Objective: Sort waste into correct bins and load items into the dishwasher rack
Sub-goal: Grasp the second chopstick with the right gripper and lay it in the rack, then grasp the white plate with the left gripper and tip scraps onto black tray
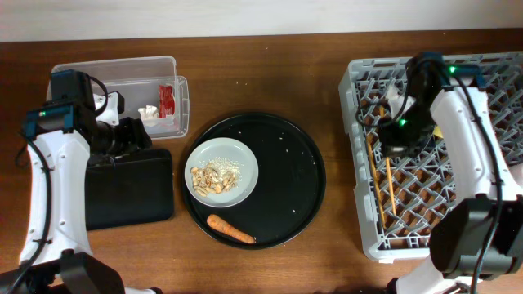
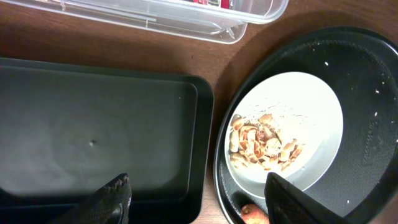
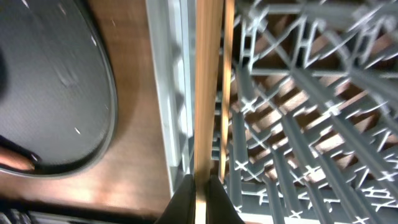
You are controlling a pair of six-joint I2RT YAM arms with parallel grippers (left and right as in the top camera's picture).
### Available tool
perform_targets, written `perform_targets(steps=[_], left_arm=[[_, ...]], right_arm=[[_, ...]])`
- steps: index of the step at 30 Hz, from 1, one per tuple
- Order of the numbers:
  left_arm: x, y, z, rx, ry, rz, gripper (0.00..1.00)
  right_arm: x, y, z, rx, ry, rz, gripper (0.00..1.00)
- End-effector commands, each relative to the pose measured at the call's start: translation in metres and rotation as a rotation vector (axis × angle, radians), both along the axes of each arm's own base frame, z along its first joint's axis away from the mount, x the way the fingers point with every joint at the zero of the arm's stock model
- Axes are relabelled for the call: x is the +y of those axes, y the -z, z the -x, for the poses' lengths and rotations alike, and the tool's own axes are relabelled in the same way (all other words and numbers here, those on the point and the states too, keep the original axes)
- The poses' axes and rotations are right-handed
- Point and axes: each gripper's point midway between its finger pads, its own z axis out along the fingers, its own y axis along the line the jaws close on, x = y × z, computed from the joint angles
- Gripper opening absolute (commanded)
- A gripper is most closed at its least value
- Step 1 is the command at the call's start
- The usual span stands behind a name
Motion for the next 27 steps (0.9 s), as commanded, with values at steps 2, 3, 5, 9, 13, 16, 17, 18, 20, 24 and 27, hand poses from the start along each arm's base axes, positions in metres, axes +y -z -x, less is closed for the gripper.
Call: perform_targets(steps=[2, 3, 5, 9, 13, 16, 17, 18, 20, 24, 27], left_arm=[[-0.001, -0.007, 0.000, -0.023, 0.010, 0.003, 0.68], [-0.001, -0.007, 0.001, -0.022, 0.009, 0.003, 0.68], [-0.001, -0.007, 0.001, -0.021, 0.009, 0.004, 0.68], [-0.001, -0.007, 0.001, -0.021, 0.009, 0.003, 0.68], [-0.001, -0.007, 0.001, -0.021, 0.009, 0.003, 0.68], [-0.002, -0.007, 0.001, -0.020, 0.010, 0.004, 0.68], [-0.002, -0.007, 0.001, -0.020, 0.010, 0.004, 0.68], [-0.008, -0.007, 0.000, -0.023, 0.026, 0.014, 0.68], [-0.052, -0.009, -0.007, -0.048, 0.155, 0.011, 0.68], [-0.142, -0.010, -0.015, -0.117, 0.396, 0.014, 0.69], [-0.198, 0.020, -0.012, -0.049, 0.418, 0.012, 0.68]], right_arm=[[-0.001, 0.041, 0.015, 0.054, -0.049, 0.000, 0.04], [-0.001, 0.049, 0.018, 0.060, -0.049, -0.001, 0.04], [-0.001, 0.055, 0.017, 0.054, -0.049, -0.001, 0.10], [0.000, 0.032, 0.008, -0.003, -0.030, -0.002, 0.28], [0.028, -0.052, -0.015, -0.277, -0.065, -0.070, 0.36], [0.081, -0.056, -0.014, -0.305, -0.202, -0.139, 0.40], [0.107, -0.053, -0.013, -0.304, -0.240, -0.153, 0.40], [0.114, -0.053, -0.013, -0.302, -0.233, -0.151, 0.40], [0.107, -0.053, -0.014, -0.288, -0.158, -0.148, 0.40], [0.063, -0.051, -0.006, -0.223, -0.018, -0.130, 0.47], [0.041, -0.049, 0.011, -0.138, 0.058, -0.125, 0.98]])
